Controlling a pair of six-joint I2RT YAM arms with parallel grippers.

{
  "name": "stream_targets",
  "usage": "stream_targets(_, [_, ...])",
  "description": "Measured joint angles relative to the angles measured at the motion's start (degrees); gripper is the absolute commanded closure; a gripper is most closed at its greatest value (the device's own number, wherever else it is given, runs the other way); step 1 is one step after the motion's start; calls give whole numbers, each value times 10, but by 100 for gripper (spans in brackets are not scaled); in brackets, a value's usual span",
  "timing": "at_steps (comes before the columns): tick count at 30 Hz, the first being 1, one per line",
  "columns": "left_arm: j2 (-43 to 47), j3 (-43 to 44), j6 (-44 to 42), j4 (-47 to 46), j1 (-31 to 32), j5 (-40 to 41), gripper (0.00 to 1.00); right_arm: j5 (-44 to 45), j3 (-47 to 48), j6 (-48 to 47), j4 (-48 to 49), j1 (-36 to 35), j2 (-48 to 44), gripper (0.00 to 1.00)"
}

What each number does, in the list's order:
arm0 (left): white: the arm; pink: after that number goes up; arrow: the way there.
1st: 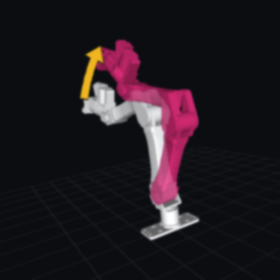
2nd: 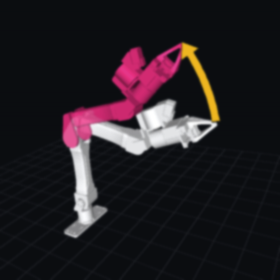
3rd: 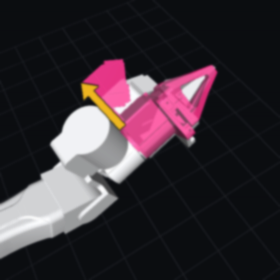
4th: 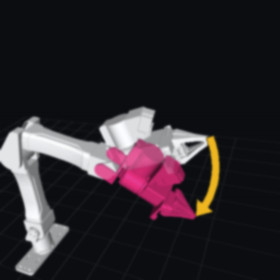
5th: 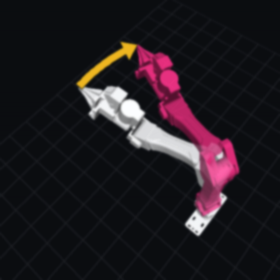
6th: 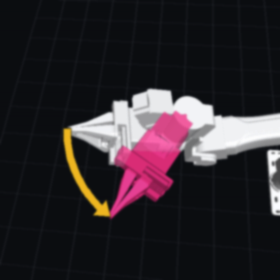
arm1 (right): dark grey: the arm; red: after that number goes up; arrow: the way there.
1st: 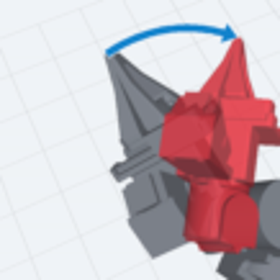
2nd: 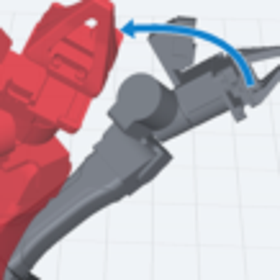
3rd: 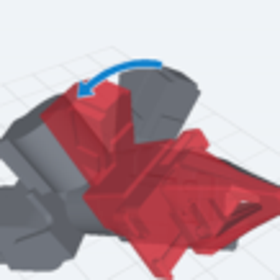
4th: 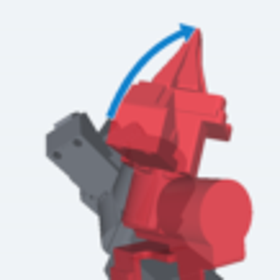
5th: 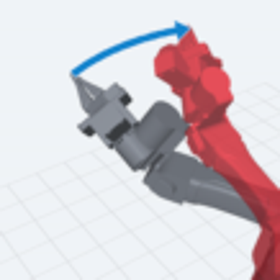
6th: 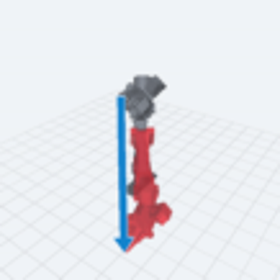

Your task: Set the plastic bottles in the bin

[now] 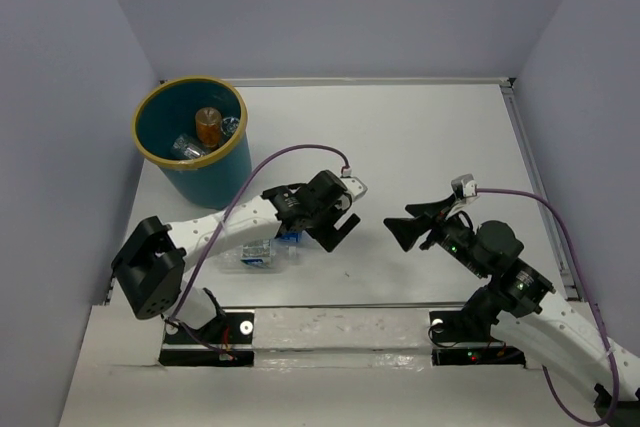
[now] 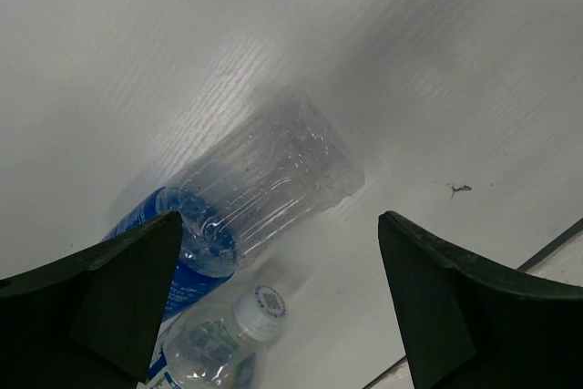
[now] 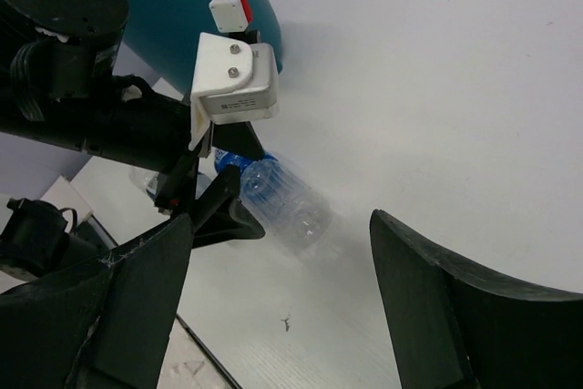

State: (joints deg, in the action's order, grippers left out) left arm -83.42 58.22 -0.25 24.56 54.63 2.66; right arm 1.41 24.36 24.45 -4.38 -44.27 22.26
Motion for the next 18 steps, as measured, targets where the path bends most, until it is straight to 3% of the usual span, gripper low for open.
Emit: stream_targets(18, [-104,-1,-54,-42,0,84,1,-3,0,0,-6,0,6,17])
